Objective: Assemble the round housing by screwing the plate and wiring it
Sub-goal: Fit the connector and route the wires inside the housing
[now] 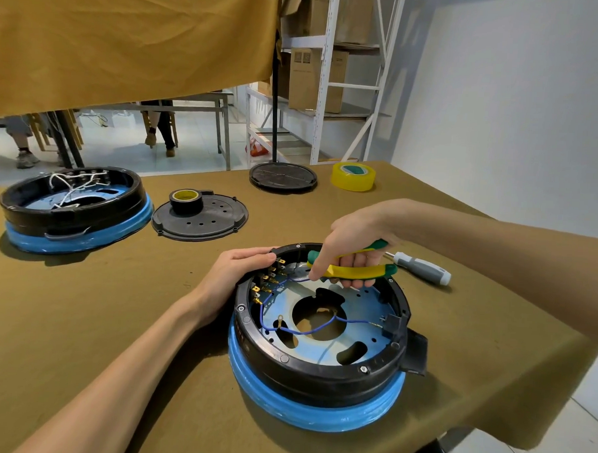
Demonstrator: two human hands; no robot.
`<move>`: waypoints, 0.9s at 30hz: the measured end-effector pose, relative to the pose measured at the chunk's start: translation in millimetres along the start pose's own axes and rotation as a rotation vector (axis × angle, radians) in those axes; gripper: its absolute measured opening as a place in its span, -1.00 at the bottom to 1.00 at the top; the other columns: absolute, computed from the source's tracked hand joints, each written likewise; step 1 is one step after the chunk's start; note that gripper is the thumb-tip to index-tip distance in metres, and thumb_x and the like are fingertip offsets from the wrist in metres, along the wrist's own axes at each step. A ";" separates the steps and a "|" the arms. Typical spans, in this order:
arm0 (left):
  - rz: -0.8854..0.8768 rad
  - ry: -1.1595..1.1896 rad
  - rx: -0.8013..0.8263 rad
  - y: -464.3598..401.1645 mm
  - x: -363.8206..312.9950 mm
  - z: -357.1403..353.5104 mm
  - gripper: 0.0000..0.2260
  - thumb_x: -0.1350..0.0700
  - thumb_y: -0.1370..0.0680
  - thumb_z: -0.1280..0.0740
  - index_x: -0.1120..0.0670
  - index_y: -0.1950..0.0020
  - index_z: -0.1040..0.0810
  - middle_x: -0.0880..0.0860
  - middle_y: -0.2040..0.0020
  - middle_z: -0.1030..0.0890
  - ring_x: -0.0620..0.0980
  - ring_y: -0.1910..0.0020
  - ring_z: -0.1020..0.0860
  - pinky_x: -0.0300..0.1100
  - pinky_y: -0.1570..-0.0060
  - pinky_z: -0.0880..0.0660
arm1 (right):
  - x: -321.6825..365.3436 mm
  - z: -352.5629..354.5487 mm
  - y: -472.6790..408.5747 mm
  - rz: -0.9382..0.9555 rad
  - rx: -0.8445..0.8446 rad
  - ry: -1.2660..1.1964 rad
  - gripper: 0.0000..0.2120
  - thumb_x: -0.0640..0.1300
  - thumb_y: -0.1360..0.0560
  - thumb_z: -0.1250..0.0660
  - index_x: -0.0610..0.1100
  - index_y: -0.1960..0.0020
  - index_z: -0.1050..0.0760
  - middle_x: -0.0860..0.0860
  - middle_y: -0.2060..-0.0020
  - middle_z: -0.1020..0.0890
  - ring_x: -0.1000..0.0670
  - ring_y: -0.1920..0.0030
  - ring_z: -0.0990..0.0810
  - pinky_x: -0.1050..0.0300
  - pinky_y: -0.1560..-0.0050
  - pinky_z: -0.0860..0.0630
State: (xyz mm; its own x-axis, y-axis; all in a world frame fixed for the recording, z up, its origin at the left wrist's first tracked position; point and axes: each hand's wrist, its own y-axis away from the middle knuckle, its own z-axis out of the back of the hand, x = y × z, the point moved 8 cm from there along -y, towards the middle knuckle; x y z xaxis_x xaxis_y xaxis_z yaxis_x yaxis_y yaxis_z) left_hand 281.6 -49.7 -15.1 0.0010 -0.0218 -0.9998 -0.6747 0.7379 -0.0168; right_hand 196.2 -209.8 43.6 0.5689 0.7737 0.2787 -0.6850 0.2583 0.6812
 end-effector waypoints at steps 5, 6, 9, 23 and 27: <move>-0.002 -0.002 -0.001 0.2 -0.3 0.0 -0.68 -0.11 -0.41 -0.43 -0.10 -0.14 -0.66 -0.07 -0.01 -0.75 -0.09 0.01 -0.72 -0.36 0.19 -0.58 | -1.8 -0.5 -3.6 0.011 0.000 -0.005 -0.62 0.08 -0.51 -0.50 -0.27 0.02 -0.62 -0.15 0.22 -0.70 -0.09 0.28 -0.68 0.09 0.23 -0.65; 0.000 -0.004 0.000 -0.1 0.0 -0.1 -0.67 -0.12 -0.41 -0.43 -0.09 -0.16 -0.65 -0.06 -0.02 -0.75 -0.08 0.00 -0.72 -0.34 0.17 -0.59 | -2.2 -0.3 -4.3 0.012 -0.001 -0.006 -0.62 0.08 -0.51 -0.50 -0.27 0.03 -0.62 -0.16 0.22 -0.70 -0.09 0.27 -0.68 0.09 0.23 -0.65; 0.001 -0.002 -0.002 0.4 0.0 -0.1 -0.68 -0.12 -0.41 -0.43 -0.11 -0.14 -0.66 -0.07 0.00 -0.75 -0.09 0.01 -0.71 -0.36 0.19 -0.58 | -2.8 -0.2 -6.1 0.015 -0.004 -0.013 -0.61 0.09 -0.50 -0.51 -0.27 0.01 -0.63 -0.16 0.19 -0.72 -0.09 0.25 -0.70 0.08 0.21 -0.67; 0.003 0.012 -0.006 1.3 -1.4 -0.5 -0.75 -0.11 -0.41 -0.43 -0.13 -0.06 -0.67 -0.14 0.05 -0.75 -0.16 0.05 -0.71 -0.41 0.23 -0.56 | -2.9 -2.8 -11.7 0.011 -0.013 -0.007 -0.72 0.00 -0.48 -0.53 -0.23 0.06 -0.65 -0.12 0.24 -0.72 -0.07 0.29 -0.70 0.10 0.23 -0.66; -0.001 0.024 -0.002 1.5 -2.1 -1.4 -0.75 -0.10 -0.41 -0.43 -0.13 -0.08 -0.66 -0.14 0.06 -0.75 -0.16 0.06 -0.71 -0.41 0.24 -0.56 | -3.1 -5.1 -6.8 0.019 -0.002 -0.010 -0.67 0.04 -0.50 -0.52 -0.25 0.01 -0.65 -0.14 0.19 -0.73 -0.09 0.25 -0.72 0.08 0.19 -0.68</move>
State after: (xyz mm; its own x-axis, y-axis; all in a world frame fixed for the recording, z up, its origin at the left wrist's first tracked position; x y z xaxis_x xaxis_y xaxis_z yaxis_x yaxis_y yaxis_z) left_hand 279.6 -49.5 -13.0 -0.0158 -0.0386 -0.9991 -0.6764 0.7363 -0.0177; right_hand 196.8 -211.1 34.6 0.5604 0.7726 0.2984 -0.6965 0.2448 0.6745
